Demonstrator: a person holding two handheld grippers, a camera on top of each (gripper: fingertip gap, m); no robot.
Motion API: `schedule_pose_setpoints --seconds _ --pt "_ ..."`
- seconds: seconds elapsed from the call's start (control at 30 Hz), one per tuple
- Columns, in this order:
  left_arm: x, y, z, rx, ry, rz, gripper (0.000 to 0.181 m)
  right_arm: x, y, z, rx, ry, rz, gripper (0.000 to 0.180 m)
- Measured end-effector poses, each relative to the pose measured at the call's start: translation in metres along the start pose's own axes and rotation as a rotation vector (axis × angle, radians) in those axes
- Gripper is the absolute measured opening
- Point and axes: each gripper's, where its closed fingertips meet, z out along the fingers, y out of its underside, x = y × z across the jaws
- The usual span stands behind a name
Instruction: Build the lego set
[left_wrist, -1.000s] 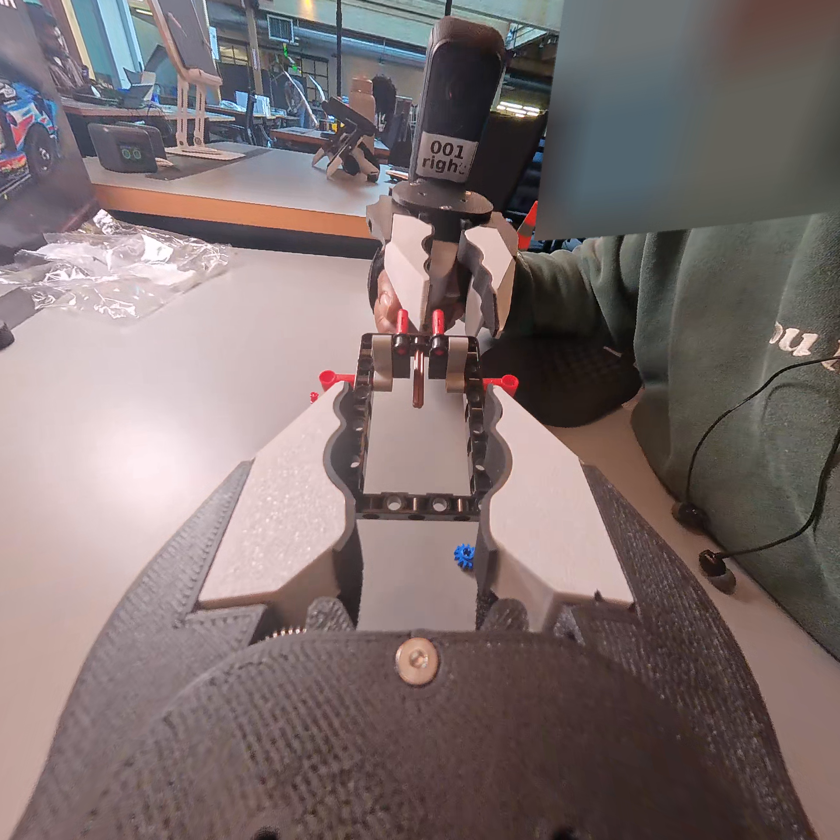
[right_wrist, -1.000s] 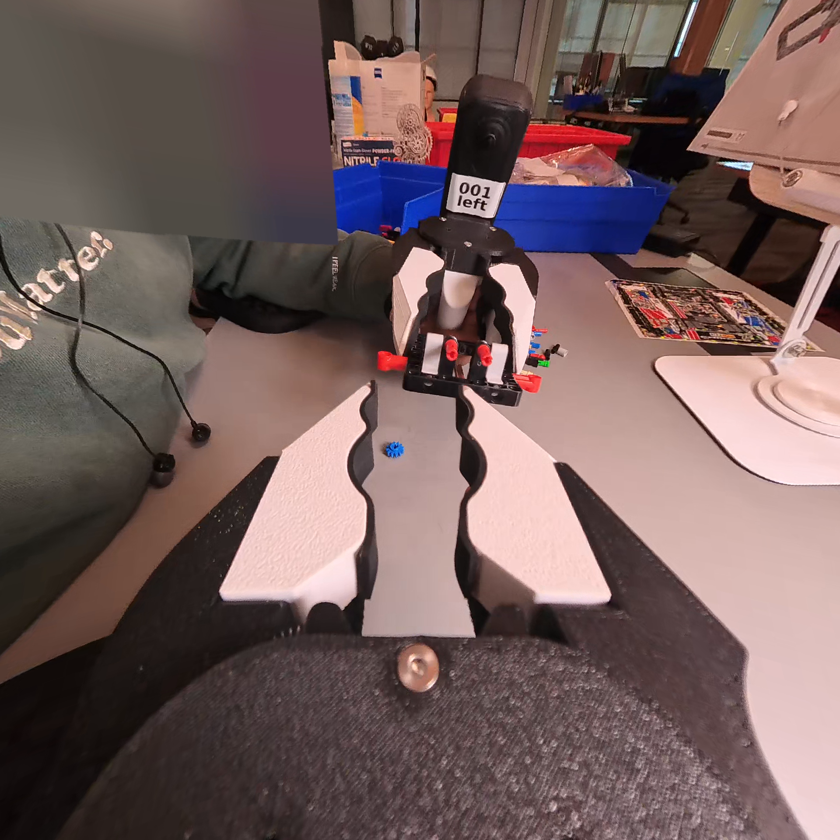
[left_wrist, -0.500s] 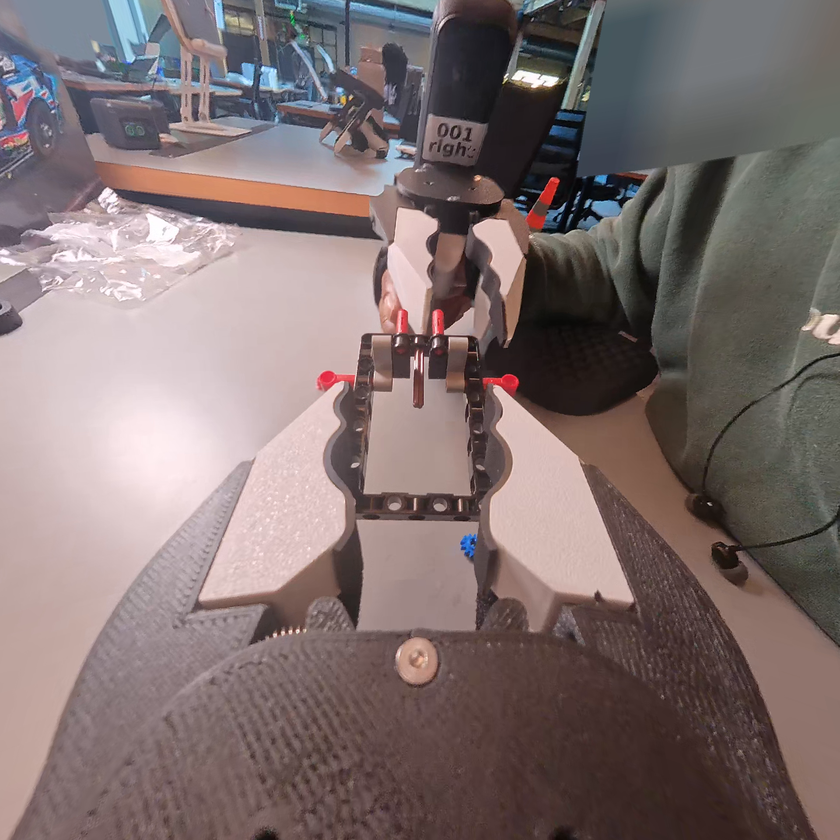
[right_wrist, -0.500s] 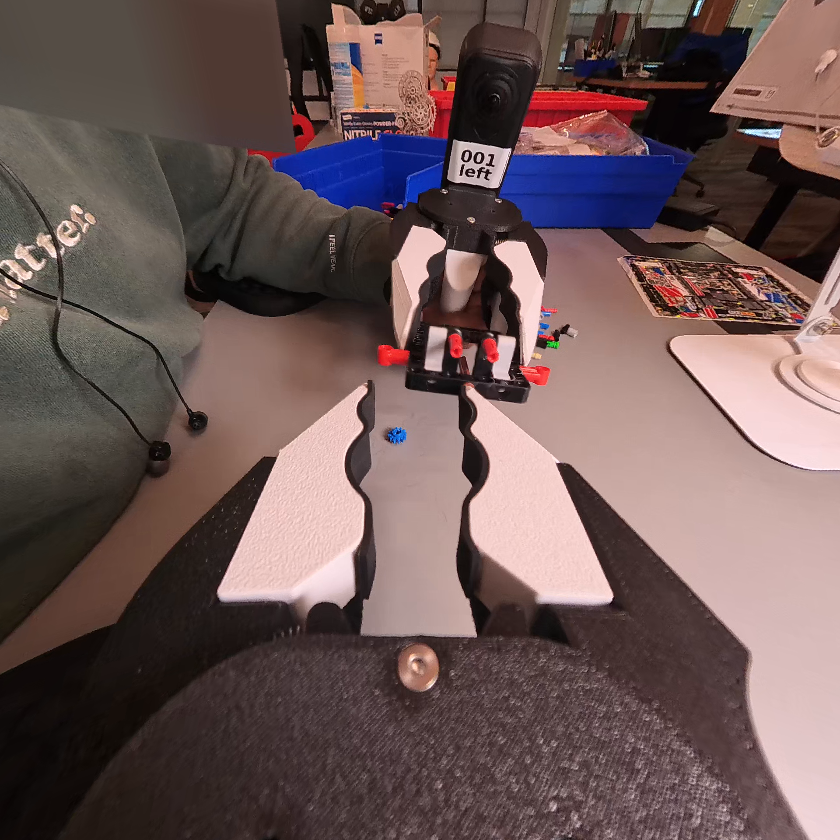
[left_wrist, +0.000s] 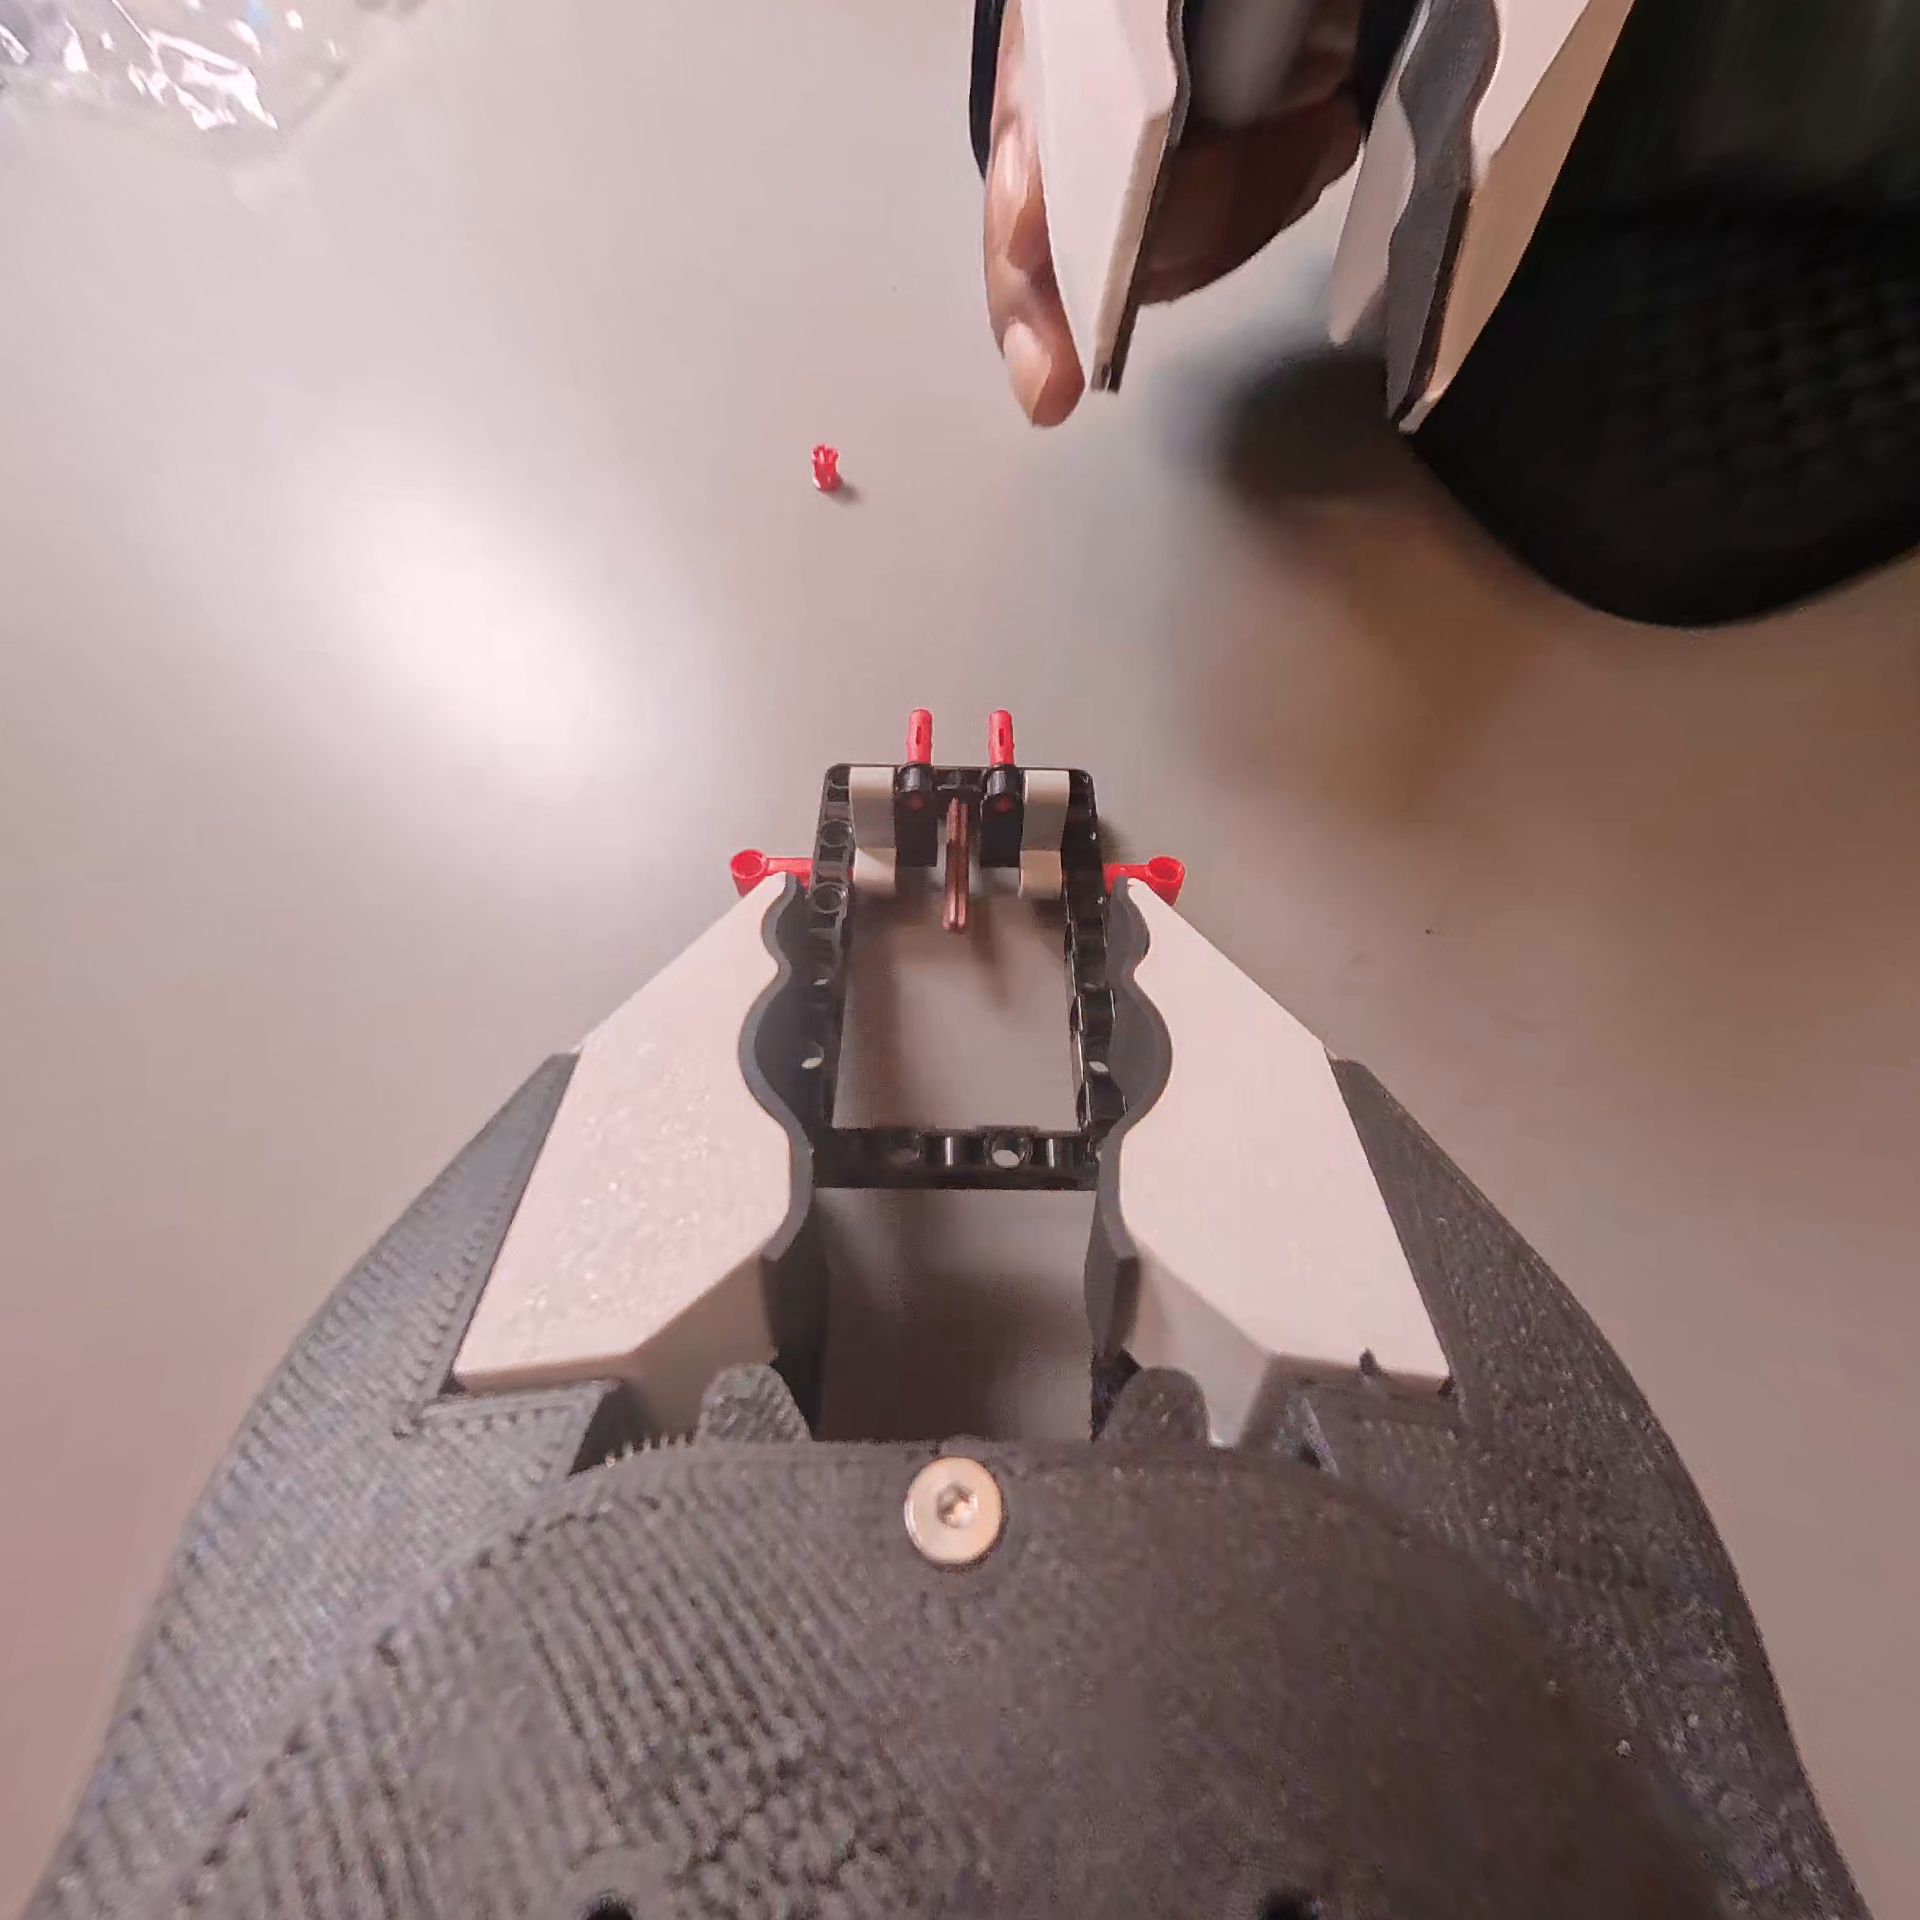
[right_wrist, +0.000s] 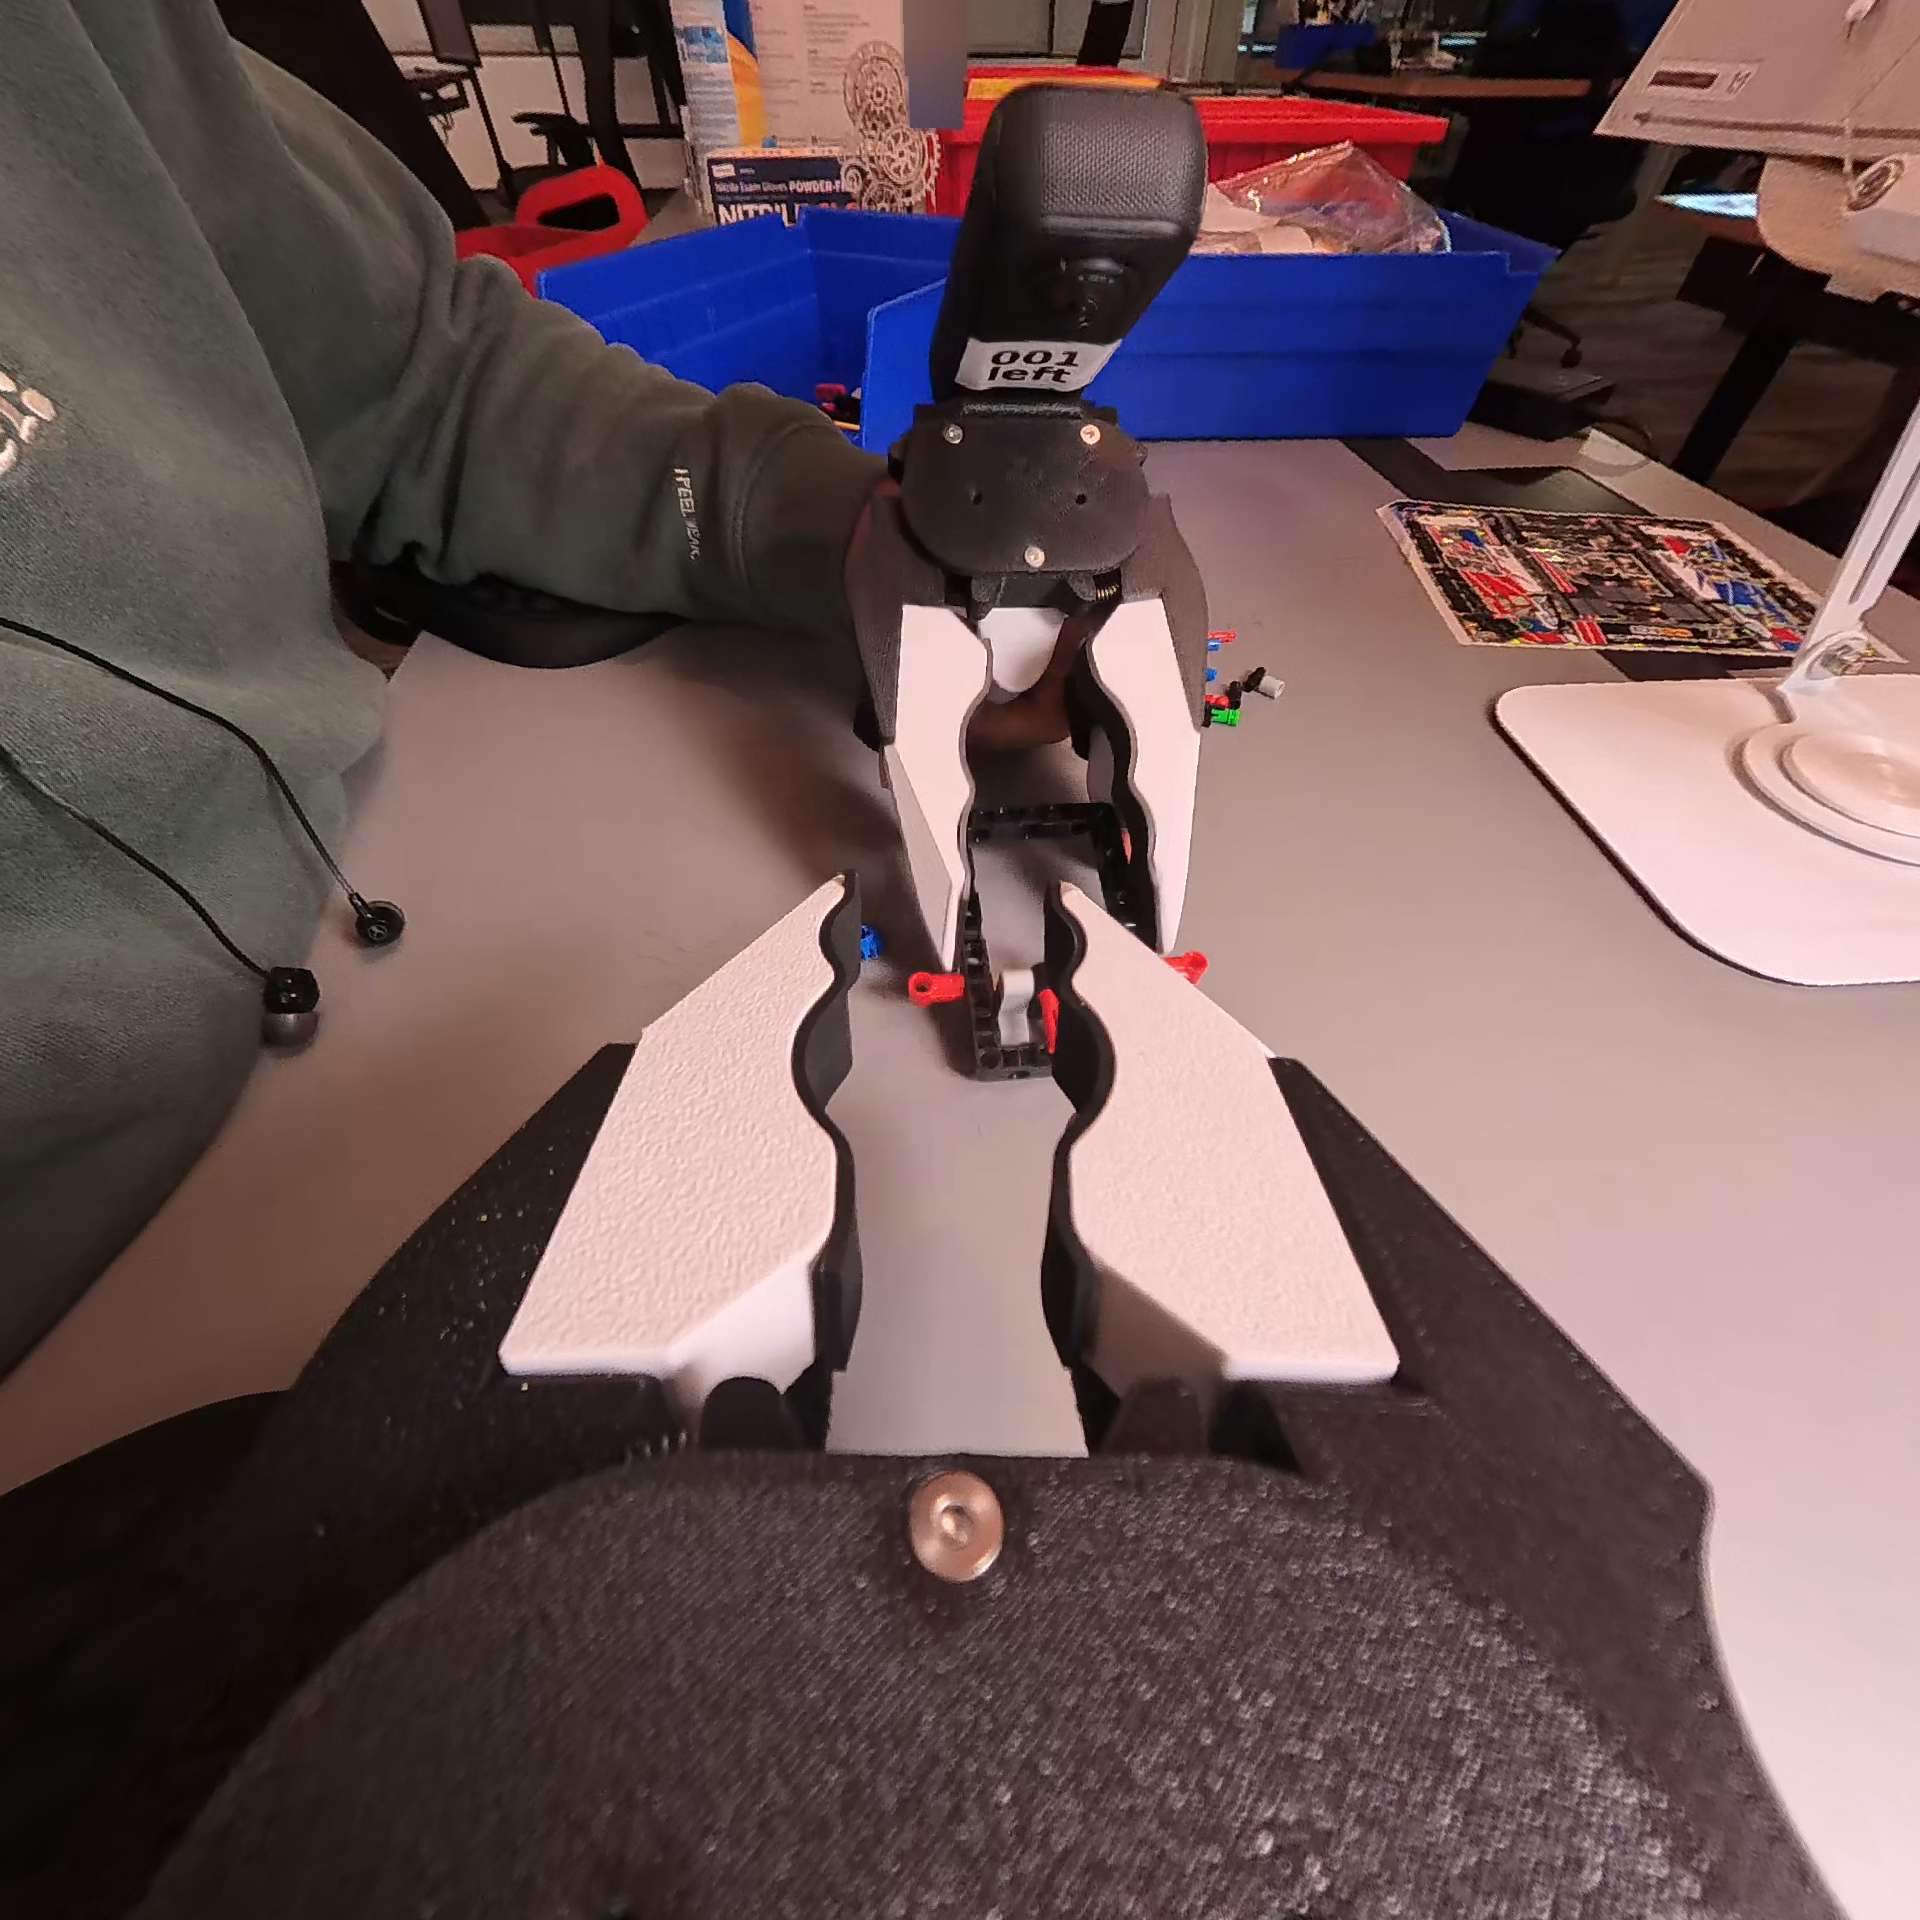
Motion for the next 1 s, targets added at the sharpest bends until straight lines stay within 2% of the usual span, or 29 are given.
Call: schedule_pose_setpoints --seconds 0.37,0.57,0.67,0.77,1.0 --pt "-0.001 0.013 0.004 -0.099 -0.026 0.021 0.059 0.003 0.005 0.001 -0.026 0.013 0.001 0.032" --pt "-0.004 0.008 -0.007 -0.06 -0.038 0.003 0.071 0.006 0.013 0.002 -0.07 0.031 -0.004 0.032" --pt "-0.003 0.001 -0.026 -0.032 -0.047 0.003 0.06 0.009 0.023 0.004 -0.112 0.043 -0.004 0.032" --pt "0.02 0.003 -0.038 -0.041 0.045 0.011 0.044 0.013 0.037 0.007 -0.183 0.063 -0.018 0.032" --pt "0.053 0.031 -0.023 -0.152 0.093 0.046 0.03 0.012 0.061 0.017 -0.332 0.081 -0.081 0.033"
